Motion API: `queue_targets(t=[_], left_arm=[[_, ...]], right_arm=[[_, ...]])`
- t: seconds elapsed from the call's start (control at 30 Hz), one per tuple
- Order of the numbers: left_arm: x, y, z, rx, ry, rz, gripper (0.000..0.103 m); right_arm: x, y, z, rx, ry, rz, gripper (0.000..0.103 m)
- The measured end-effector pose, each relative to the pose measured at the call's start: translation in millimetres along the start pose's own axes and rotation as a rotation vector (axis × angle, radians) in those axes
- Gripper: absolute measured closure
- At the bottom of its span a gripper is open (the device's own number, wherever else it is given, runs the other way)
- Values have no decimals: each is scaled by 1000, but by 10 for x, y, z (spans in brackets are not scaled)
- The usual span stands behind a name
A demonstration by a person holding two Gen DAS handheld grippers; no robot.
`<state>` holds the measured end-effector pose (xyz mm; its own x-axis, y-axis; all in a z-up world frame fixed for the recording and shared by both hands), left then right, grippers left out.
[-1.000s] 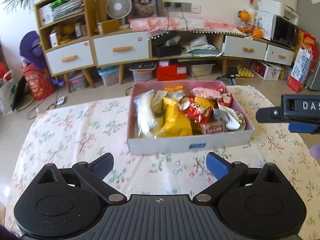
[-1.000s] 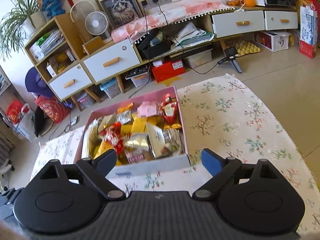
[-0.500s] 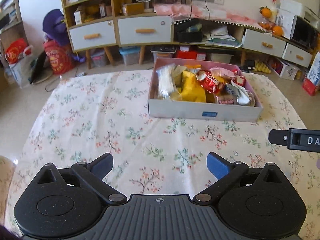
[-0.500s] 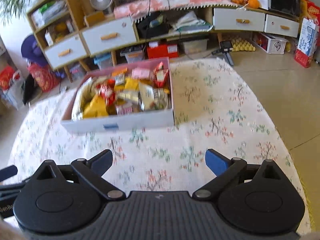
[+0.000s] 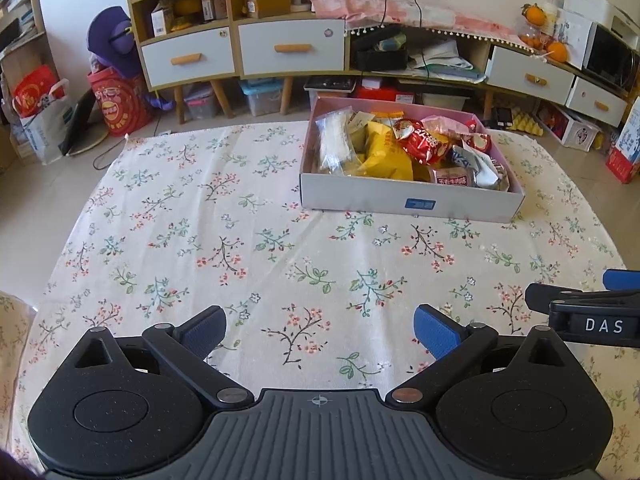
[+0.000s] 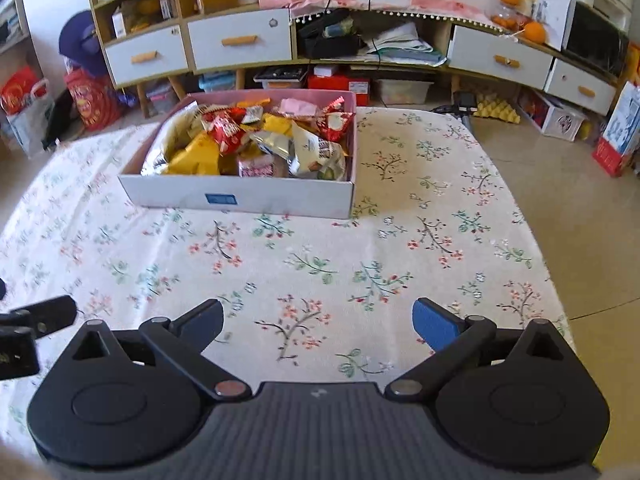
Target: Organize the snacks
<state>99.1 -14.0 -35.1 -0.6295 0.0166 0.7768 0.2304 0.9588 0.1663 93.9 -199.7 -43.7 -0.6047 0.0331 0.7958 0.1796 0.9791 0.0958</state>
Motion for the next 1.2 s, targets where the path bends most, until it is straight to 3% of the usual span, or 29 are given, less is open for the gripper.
queue_targets(t=[1.2], left_arm=[[-57, -109, 93, 0, 37, 44, 2]], right_arm=[[38, 33, -28, -13, -4, -16, 0]])
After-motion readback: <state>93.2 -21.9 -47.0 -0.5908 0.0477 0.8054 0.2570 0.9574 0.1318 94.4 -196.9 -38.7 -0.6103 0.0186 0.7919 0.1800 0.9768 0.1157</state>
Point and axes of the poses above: each gripper's, at about its wrist camera, not at the fingertips, and x roughly against the way its jaws point, y to its left, z to its underside, the point moved 10 cm from there along -x, roughly the way its jaws point, and after that the axes turned 13 degrees about -x, right-handed, at the moved point
